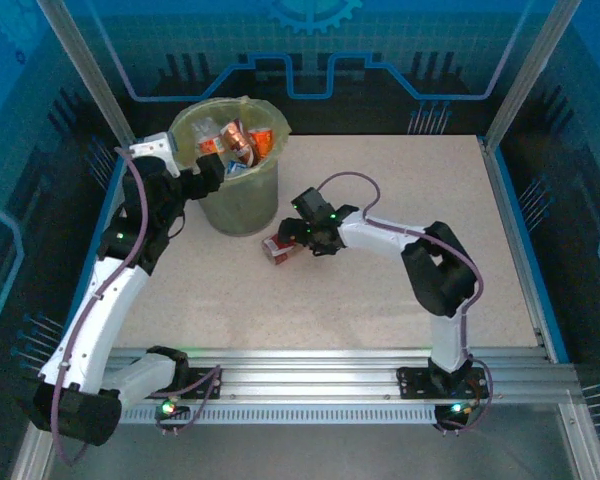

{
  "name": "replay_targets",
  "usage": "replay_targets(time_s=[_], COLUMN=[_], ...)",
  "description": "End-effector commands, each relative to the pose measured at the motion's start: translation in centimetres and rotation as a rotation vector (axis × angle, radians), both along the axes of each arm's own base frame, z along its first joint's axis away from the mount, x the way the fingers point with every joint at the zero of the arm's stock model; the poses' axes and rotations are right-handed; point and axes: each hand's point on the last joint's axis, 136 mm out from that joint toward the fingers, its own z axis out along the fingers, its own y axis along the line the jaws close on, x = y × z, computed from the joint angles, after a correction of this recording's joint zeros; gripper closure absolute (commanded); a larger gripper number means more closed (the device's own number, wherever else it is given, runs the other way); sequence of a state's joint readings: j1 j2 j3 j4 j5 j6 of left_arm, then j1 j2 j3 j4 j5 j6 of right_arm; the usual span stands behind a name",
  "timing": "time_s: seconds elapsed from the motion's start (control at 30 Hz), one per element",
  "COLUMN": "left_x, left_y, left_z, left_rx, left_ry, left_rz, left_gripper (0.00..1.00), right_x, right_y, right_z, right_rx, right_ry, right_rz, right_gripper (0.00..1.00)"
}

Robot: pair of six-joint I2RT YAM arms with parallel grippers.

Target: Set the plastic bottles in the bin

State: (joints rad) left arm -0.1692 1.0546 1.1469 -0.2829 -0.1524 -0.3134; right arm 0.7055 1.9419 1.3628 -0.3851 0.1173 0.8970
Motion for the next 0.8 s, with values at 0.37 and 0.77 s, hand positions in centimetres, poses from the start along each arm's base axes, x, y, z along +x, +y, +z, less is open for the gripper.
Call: replay_targets(time_s=[0.37,0.77], left_x=[-3.4,-5.2], left_y=[-12.9,-23.2], left_z=[-3.2,-12.8], left_rx=[0.164,0.293], left_ry=[0.067,0.377], left_rz=[-0.52,-0.687], left_gripper=[0.01,0.09], right_x=[-4.9,-6.1], right_y=[-8.5,-21.7], right_z=[4.5,11.5], right_rx=[-0.108,-0.199], right_ry=[0.038,-0.093], right_rz=[0.044,-0.319], right_gripper=[0.0,0.0])
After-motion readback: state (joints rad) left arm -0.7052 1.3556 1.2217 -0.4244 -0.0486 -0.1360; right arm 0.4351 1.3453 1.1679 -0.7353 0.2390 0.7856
